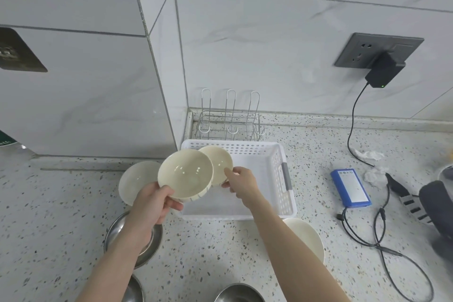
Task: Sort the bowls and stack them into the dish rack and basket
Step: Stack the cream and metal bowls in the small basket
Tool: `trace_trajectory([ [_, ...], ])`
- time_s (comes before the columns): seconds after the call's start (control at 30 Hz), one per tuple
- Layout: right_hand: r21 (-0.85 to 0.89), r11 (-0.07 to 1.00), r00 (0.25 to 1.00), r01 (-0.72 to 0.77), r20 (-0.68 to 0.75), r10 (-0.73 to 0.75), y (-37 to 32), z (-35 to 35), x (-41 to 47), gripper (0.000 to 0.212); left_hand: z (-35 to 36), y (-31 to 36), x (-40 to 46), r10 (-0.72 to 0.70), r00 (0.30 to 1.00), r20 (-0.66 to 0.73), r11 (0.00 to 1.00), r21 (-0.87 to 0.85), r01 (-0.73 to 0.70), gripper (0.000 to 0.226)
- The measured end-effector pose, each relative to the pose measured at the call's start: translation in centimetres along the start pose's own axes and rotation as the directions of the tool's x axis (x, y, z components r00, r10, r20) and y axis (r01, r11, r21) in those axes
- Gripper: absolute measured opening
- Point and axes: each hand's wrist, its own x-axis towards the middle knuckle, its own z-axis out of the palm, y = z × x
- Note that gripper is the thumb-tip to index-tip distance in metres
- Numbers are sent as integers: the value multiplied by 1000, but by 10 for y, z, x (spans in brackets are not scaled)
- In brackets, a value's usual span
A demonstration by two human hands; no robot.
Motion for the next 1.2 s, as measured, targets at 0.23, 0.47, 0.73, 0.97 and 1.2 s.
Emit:
trace_trajectory([
  [0.23, -50, 956, 947, 290, -130, -294, -14, -25, -22, 32, 21, 15, 15, 78, 997, 5, 984, 160, -78, 15],
  [0.47, -151, 931, 942, 333, 18, -334, -21, -28, -26, 29, 45, 22, 33, 77, 995, 66, 969, 232, -90, 16],
  [0.73, -287, 912, 951, 294, -5, -308, -40, -31, -17, 25, 52, 18, 42, 90, 991, 98, 935, 335, -118, 21],
  [0.97, -323, 913, 967, 249, 40, -250, -52, -31, -9, 23, 49, 16, 44, 205, 977, 52, 868, 452, -206, 42],
  [1.2, -249, 946, 976, 209, -12, -218, -48, -17, -6, 16, 54, 21, 44, 155, 977, 148, 822, 530, -211, 74],
])
